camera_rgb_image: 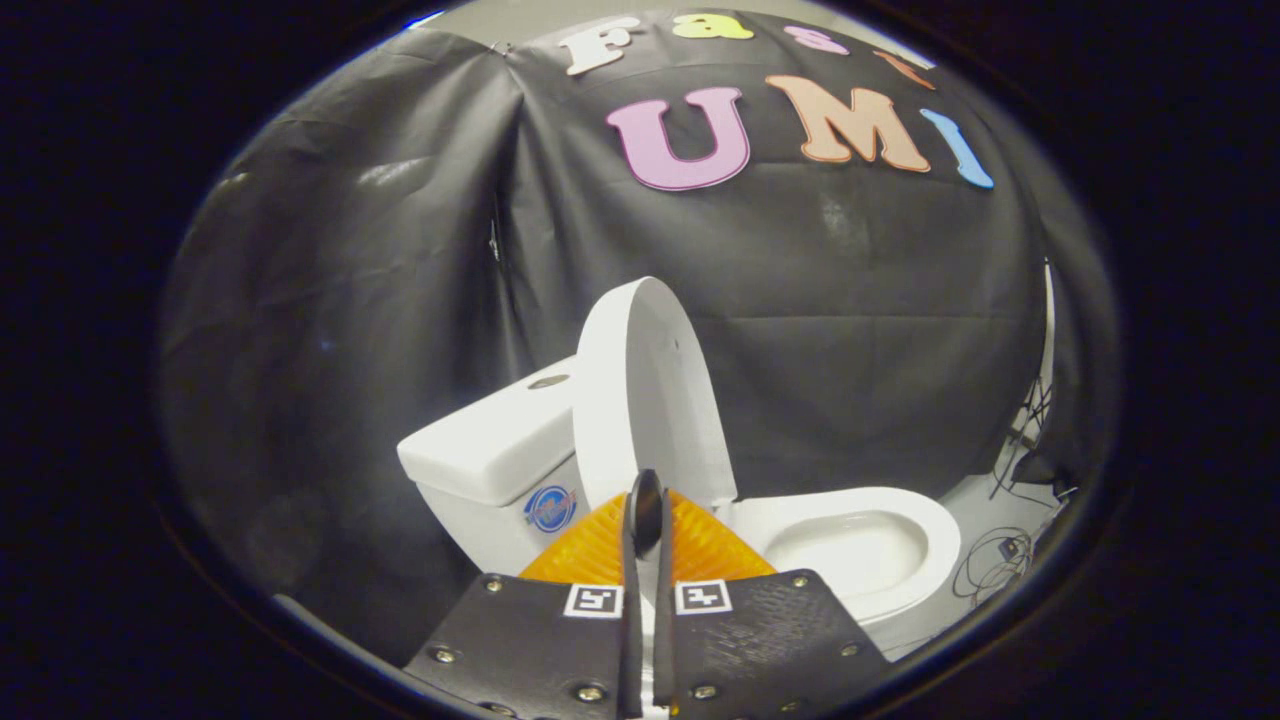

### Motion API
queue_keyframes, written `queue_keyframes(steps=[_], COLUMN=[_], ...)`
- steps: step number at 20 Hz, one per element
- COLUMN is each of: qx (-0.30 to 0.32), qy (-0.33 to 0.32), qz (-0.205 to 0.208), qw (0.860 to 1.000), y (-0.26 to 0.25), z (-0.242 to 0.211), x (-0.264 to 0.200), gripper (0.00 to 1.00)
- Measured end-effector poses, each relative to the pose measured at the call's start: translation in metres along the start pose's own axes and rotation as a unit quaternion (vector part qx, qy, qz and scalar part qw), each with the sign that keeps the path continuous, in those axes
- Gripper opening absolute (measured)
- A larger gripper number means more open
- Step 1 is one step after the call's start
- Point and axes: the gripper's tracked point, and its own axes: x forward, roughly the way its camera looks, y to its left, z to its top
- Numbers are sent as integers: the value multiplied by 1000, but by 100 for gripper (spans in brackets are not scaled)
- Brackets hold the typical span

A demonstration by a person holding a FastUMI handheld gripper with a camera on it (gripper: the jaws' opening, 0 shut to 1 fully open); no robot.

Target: Open the toilet lid.

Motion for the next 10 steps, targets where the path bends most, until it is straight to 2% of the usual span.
queue_keyframes(steps=[2,4,7,8,10], qx=[4,7,9,9,19], qy=[2,4,8,8,16], qz=[13,19,30,32,36], qw=[1000,1000,999,999,999], y=[4,5,8,8,7], z=[-1,-2,-3,-3,-5], x=[-3,3,0,1,0], gripper=[5,11,11,15,17])
